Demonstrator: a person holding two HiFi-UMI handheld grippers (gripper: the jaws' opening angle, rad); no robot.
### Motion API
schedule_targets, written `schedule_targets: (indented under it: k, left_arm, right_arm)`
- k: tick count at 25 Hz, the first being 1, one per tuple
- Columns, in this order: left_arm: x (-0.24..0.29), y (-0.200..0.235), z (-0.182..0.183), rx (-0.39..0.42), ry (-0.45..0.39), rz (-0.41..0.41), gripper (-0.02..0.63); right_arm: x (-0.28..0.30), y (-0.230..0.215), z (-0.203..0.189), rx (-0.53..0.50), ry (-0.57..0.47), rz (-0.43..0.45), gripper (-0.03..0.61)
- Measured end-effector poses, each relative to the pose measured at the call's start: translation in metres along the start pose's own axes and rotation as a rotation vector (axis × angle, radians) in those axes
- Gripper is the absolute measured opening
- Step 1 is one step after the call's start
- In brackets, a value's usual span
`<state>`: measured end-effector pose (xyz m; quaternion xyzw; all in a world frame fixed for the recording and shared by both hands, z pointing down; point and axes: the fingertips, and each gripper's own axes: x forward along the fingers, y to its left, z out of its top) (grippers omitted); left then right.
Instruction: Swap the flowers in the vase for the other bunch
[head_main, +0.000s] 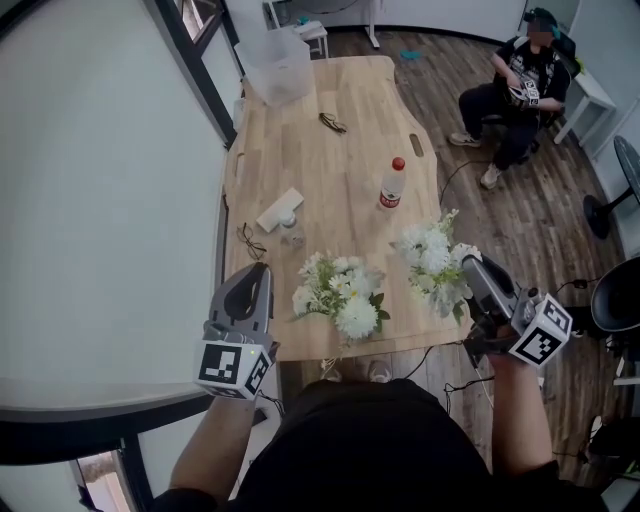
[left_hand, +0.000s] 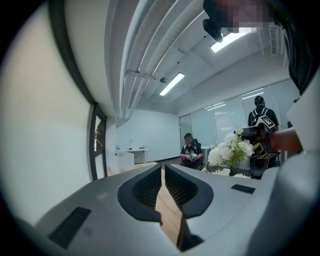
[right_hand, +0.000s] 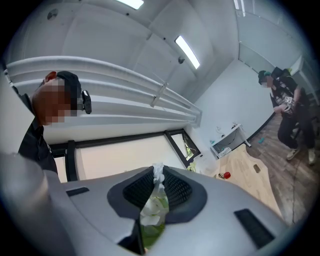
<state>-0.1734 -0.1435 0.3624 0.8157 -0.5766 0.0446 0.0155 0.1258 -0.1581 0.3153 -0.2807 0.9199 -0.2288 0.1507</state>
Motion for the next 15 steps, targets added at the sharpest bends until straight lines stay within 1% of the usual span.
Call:
schedule_targets:
  k: [3, 9, 15]
  left_arm:
    - [0.003, -0.007, 0.001, 0.008, -0.006, -0.027, 0.025]
    - [0.006, -0.007, 0.003, 0.007, -0.005, -0.035, 0.025]
    - [0.002, -0.02, -0.002, 0.008, 0.007, -0.073, 0.025]
  right_arm:
    - [0.002, -0.003, 0.0, -0.002, 0.001, -0.003, 0.072]
    - [0.009, -0.006, -0.001, 0.0, 0.01, 0.005, 0.072]
    - [0.01, -0.005, -0.001, 0.004, 0.007, 0.006, 0.072]
